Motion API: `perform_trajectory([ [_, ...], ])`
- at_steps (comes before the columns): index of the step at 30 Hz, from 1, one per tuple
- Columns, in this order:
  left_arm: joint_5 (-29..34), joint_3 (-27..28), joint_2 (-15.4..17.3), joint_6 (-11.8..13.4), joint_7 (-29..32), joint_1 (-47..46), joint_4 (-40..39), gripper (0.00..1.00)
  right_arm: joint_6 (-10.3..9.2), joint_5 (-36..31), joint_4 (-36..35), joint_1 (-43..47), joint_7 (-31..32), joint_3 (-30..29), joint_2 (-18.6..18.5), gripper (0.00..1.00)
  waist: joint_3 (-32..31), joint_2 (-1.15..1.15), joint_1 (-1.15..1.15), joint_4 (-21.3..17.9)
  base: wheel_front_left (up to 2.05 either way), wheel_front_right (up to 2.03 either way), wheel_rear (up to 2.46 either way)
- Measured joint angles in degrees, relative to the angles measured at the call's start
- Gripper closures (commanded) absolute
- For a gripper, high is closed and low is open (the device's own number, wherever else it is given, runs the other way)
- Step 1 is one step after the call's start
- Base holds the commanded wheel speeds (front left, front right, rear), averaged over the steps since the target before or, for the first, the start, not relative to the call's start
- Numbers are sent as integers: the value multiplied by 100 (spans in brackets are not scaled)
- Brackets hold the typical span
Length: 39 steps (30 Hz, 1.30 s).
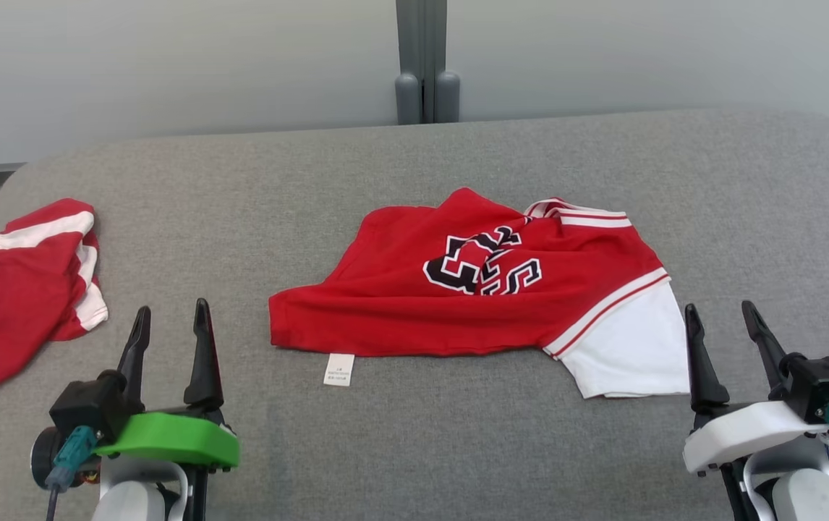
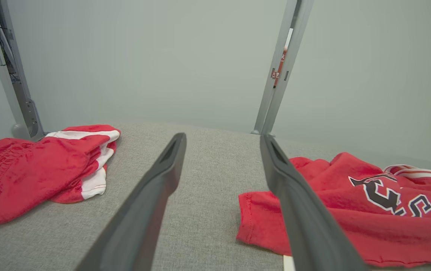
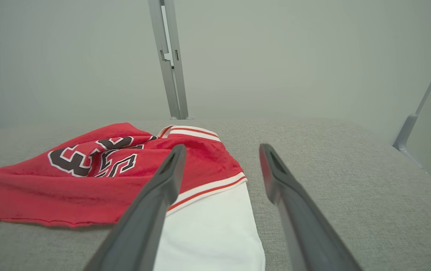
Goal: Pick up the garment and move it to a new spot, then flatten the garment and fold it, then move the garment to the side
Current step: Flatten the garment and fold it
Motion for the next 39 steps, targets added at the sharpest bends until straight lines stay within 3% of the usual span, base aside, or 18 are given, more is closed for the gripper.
perform_trajectory([
  [10, 279, 93, -146, -240, 0, 610, -269, 0, 0, 45, 244, 253, 1, -66, 124, 0, -334, 0, 0, 42, 0, 0, 0],
  [30, 198, 81, -169, -298, 0, 722, -86, 0, 0, 49, 291, 289, -48, 19, 180, 0, -420, 0, 0, -102, 0, 0, 0],
  [35, 8, -114, -169, -285, 1, 641, 419, 0, 0, 98, 281, 148, 153, -157, 186, 0, -352, 0, 0, -70, 0, 0, 0],
  [39, 45, -380, -176, -144, -1, 175, 1229, 0, 0, 125, 467, -179, 877, -324, 185, 0, -241, 0, 0, -83, 0, 0, 0],
])
